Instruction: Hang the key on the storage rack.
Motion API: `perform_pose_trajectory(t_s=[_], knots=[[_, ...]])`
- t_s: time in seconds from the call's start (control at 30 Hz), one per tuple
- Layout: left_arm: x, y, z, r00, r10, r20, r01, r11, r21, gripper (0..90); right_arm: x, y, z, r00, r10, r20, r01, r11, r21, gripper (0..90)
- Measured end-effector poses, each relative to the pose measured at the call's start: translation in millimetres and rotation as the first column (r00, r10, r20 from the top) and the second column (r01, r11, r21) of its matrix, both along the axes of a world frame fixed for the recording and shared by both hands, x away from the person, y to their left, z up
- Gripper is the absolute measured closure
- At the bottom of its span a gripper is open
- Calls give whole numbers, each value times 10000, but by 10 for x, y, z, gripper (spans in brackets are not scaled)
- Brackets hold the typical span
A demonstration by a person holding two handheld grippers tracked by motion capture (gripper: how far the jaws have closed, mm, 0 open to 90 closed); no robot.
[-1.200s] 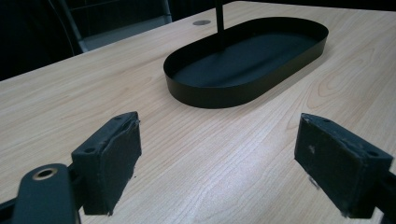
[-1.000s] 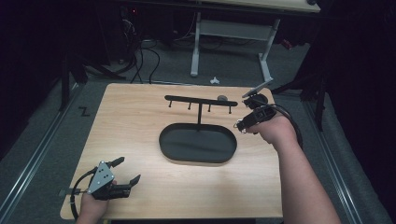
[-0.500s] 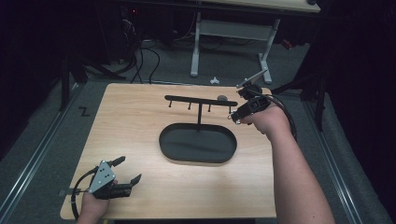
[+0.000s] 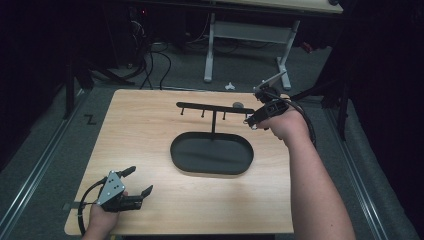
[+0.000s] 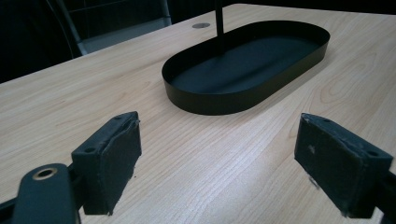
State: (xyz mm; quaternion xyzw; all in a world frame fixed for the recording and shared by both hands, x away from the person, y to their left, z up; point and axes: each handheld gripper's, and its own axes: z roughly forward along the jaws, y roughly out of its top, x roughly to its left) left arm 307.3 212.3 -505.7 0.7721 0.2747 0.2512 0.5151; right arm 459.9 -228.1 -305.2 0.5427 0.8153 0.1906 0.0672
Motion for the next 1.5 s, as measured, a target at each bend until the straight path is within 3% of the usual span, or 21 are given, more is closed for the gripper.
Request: perform_pose_trajectory(t_s=[0.47, 0.83, 1.0, 1.3, 1.5], knots=[[4, 4, -6, 10000, 32, -19, -32, 10000, -45, 152, 121, -79, -56, 9992, -393, 14, 393, 9990, 191, 694], [12, -12, -5, 10000, -5, -16, 5, 10000, -30, 152, 113, -114, -128, 9980, -614, -142, 615, 9981, 39, 681], [20, -13, -6, 10000, 33, 5, -33, 10000, -91, 152, 101, -126, -126, 9972, -744, 58, 743, 9972, 95, 635], [29, -76, -3, 9999, -147, 32, 147, 9999, 40, 152, -73, -179, -138, 9959, -813, 391, 812, 9967, 18, 567], [46, -129, -17, 9998, -219, 22, 219, 9997, 112, 152, -270, -291, -237, 9932, -917, 721, 928, 9956, -120, 523]])
